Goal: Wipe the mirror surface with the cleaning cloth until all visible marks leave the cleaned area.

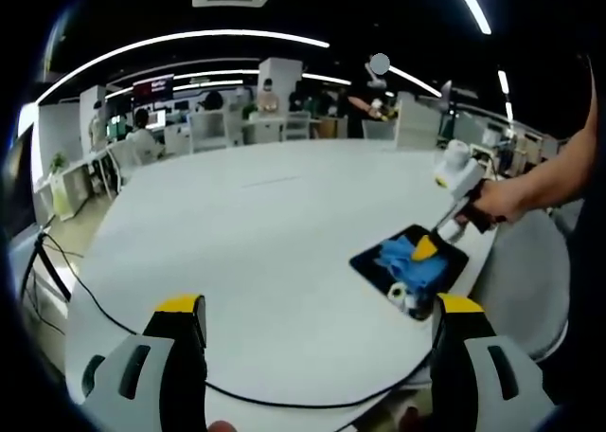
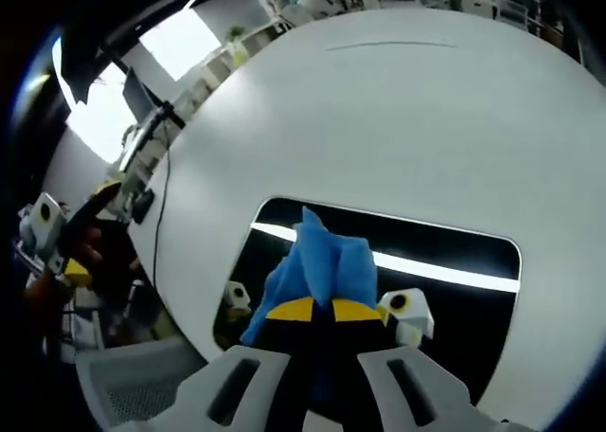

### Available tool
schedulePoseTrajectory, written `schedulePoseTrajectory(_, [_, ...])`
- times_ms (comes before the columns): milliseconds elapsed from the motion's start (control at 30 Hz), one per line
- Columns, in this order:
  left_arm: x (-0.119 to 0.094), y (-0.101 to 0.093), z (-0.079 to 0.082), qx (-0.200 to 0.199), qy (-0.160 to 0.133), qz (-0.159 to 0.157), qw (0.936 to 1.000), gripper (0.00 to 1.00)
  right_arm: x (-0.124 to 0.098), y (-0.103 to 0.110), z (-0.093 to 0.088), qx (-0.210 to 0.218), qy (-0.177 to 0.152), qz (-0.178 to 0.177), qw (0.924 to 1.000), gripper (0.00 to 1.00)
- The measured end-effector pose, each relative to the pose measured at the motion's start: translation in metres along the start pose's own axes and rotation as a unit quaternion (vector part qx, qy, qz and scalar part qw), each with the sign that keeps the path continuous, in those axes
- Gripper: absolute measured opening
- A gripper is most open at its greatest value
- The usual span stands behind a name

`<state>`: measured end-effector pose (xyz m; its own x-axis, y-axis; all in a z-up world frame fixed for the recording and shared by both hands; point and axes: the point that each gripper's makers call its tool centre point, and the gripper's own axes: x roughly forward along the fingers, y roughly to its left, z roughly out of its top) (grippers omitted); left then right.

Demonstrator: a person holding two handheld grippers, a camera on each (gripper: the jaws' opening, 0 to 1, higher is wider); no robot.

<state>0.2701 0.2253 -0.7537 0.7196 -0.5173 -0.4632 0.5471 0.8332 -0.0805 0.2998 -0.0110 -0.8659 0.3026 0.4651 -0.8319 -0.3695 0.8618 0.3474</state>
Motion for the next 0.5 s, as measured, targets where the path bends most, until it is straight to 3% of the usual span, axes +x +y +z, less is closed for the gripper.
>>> schedulePoseTrajectory(500, [-0.002,-0.018,0.005,0.003,-0.003,0.010,0.9999,1.00,-0.020,-0.040,-0.008,-0.005,0.003,-0.004,1.0000,0.00])
